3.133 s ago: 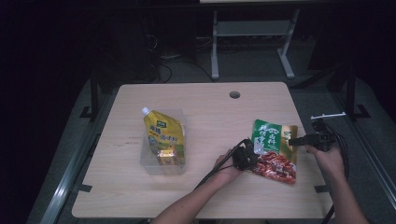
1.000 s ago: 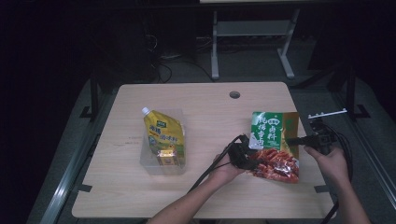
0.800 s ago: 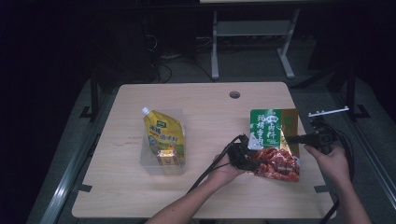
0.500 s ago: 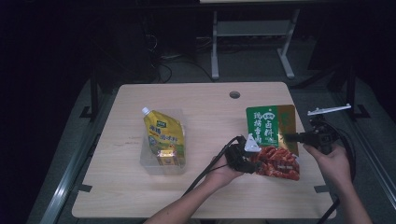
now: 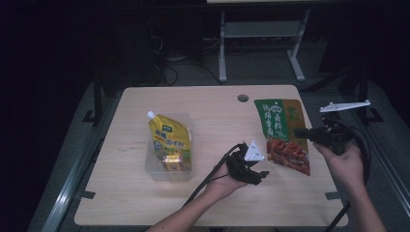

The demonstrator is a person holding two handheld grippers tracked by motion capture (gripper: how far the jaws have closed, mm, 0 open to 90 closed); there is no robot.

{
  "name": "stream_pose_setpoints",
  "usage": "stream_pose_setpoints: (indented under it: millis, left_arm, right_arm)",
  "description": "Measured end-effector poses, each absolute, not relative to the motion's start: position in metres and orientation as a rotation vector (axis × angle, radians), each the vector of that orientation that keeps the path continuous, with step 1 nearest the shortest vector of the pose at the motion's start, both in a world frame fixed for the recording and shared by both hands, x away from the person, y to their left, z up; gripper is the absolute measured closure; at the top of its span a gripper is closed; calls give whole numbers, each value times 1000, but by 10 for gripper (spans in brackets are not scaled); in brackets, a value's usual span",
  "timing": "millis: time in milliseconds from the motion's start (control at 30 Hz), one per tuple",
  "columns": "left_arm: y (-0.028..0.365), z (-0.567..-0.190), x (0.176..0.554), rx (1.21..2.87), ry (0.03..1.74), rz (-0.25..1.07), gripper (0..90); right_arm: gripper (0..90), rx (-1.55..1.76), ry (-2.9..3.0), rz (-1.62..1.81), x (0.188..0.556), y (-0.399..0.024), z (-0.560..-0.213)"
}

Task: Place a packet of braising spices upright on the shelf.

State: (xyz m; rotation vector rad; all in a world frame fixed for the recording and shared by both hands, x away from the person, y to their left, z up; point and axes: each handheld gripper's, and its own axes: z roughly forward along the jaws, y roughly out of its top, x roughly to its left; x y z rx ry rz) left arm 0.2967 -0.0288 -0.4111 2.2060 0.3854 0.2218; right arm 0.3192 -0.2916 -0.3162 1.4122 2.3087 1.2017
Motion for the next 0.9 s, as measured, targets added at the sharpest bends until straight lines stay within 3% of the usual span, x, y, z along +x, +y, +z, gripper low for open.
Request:
stream_pose_setpoints:
  millis: [433, 900]
  left_arm:
    - [-16, -407, 286, 2190, 363, 222, 354]
    - [2, -408, 272, 2167, 369, 215, 290]
  right_arm:
    - [900, 1346, 2298, 1226, 321, -276, -291]
    - [900, 1199, 2359, 1266, 330, -233, -262]
